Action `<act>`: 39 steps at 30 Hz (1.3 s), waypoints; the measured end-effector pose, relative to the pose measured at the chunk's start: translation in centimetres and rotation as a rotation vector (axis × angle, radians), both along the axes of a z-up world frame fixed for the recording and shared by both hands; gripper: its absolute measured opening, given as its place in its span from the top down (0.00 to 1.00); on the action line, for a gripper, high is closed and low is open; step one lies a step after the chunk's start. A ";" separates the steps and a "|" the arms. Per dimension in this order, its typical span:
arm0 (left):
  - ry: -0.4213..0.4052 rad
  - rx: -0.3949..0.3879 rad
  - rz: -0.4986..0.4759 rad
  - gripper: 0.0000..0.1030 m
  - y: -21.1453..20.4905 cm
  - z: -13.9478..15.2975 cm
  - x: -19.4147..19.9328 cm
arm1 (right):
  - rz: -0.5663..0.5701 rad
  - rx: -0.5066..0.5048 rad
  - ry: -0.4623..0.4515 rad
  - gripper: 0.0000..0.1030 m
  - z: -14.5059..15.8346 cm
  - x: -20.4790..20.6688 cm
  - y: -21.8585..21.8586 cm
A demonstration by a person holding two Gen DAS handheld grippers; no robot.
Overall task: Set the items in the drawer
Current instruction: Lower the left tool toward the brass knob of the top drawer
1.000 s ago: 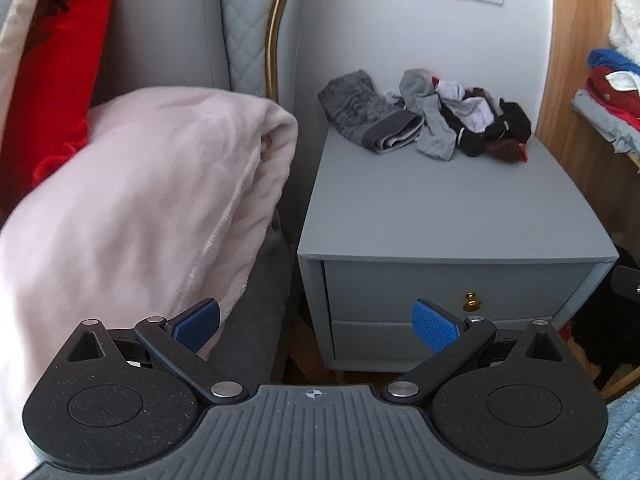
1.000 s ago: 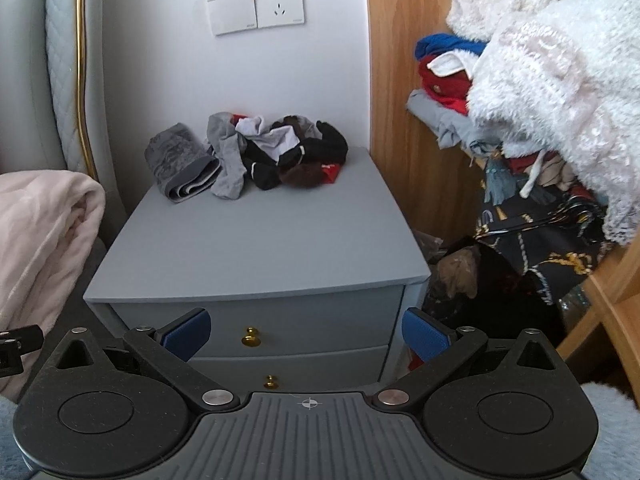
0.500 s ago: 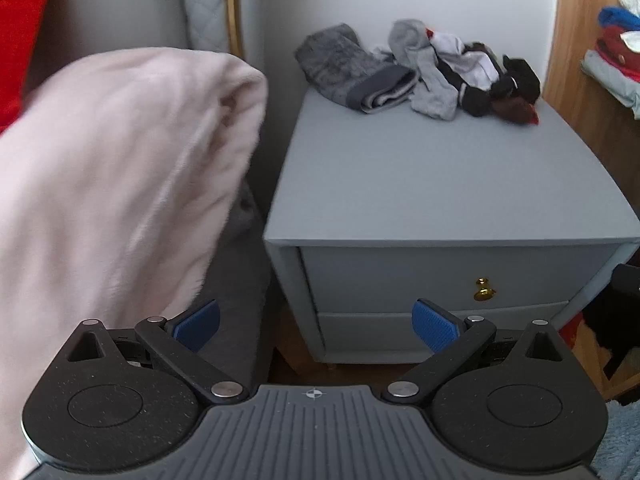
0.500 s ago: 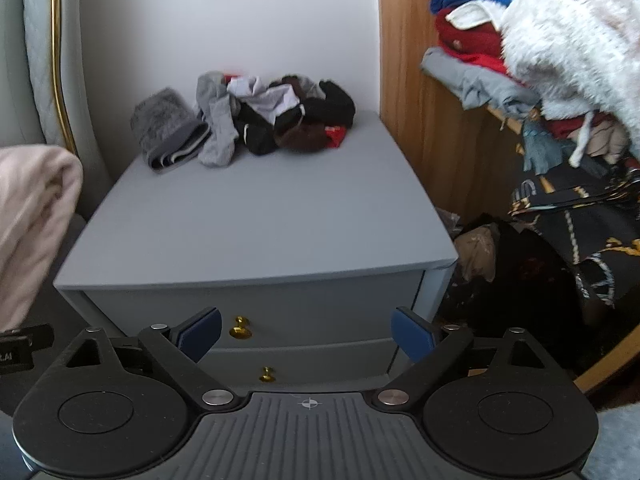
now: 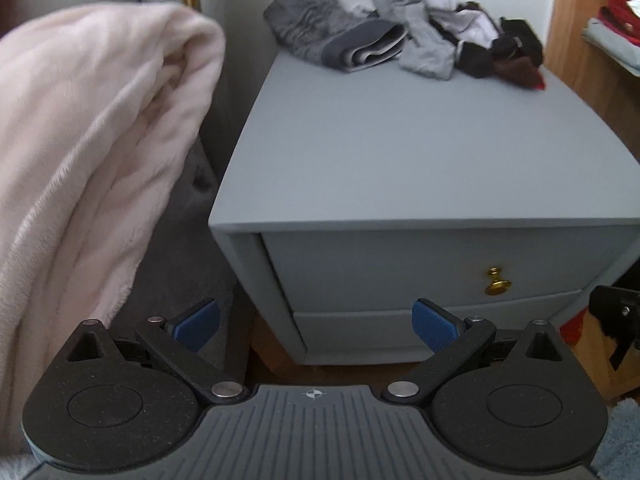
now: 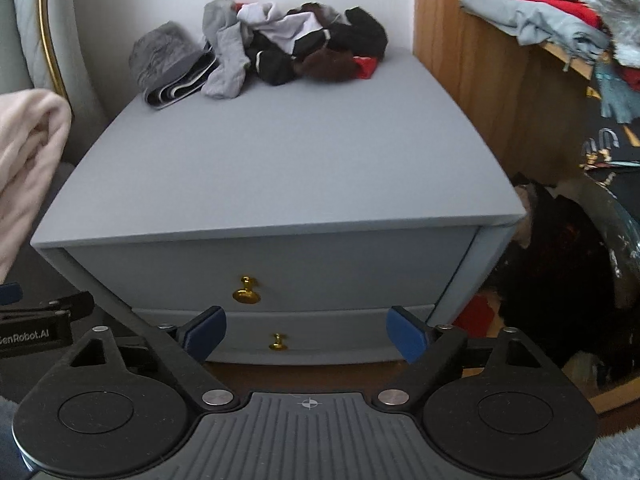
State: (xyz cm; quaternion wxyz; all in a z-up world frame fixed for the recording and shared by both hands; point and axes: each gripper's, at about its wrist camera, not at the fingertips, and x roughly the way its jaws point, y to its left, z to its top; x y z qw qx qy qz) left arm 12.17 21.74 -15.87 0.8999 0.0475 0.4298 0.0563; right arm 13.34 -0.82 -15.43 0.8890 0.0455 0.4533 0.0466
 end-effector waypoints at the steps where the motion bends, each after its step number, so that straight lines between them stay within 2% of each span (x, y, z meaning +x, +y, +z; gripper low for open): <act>1: 0.004 -0.008 0.007 0.00 0.2 -0.1 0.1 | 0.003 0.000 -0.002 0.17 -0.2 0.2 0.2; 7: 0.010 -0.013 0.009 0.00 0.6 -0.5 0.5 | 0.030 0.047 0.001 0.18 -0.6 1.1 1.1; 8: 0.050 -0.033 -0.025 0.00 0.6 -0.6 0.5 | 0.037 0.056 0.002 0.18 -0.7 1.4 1.4; 10: 0.037 -0.036 -0.026 0.00 0.5 -0.6 0.5 | 0.054 0.066 0.000 0.19 -1.0 2.0 2.0; 15: 0.029 -0.046 -0.010 0.00 0.6 -0.9 1.1 | 0.088 0.030 -0.013 0.25 -1.7 3.3 3.4; 18: 0.034 -0.047 0.005 0.00 0.6 -1.1 1.1 | 0.077 0.023 0.014 0.27 -2.6 3.6 3.4; 22: 0.042 -0.041 -0.003 0.00 0.2 -1.3 1.0 | 0.070 0.029 0.057 0.39 -3.8 4.0 3.5; 29: 0.058 -0.079 0.009 0.00 0.7 -1.2 1.0 | 0.088 -0.015 0.032 0.51 -5.0 4.2 4.5; 32: 0.055 -0.078 0.004 0.00 0.6 -1.2 1.1 | 0.081 0.015 0.044 0.57 -5.5 4.3 4.7; 39: 0.057 -0.084 0.004 0.00 0.7 -1.3 1.0 | 0.074 0.021 0.052 0.63 -6.0 5.0 5.3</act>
